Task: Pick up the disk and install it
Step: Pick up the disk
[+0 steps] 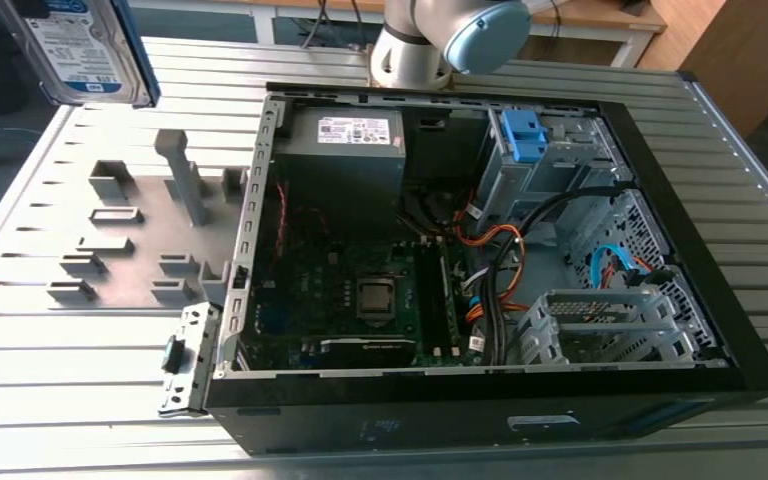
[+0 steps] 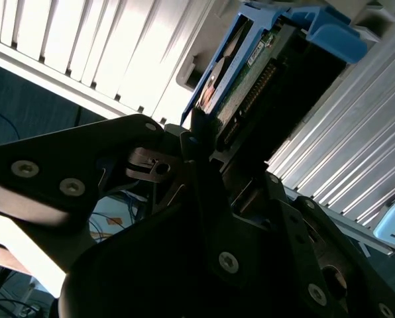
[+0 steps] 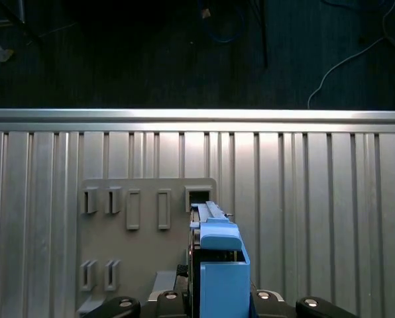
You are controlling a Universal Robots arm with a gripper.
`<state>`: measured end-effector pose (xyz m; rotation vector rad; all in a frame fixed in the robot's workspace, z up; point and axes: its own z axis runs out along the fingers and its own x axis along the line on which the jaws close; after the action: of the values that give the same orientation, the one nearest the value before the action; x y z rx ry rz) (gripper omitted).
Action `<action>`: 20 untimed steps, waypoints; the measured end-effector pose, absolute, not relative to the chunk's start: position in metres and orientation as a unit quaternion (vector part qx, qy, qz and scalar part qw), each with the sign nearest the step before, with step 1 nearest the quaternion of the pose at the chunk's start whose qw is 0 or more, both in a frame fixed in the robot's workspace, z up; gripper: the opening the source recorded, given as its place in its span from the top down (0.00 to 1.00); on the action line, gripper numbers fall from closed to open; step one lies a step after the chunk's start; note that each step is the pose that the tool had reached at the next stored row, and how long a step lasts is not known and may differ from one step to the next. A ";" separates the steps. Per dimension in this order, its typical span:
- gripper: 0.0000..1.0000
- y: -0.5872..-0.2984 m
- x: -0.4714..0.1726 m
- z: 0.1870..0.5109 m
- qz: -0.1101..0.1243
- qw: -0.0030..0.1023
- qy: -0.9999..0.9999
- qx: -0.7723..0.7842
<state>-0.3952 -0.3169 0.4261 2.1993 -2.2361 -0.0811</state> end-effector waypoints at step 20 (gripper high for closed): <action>0.64 -0.317 -0.395 0.443 -0.026 0.002 -0.713 0.701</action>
<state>-0.3952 -0.3169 0.4433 2.1993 -2.2362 -0.0811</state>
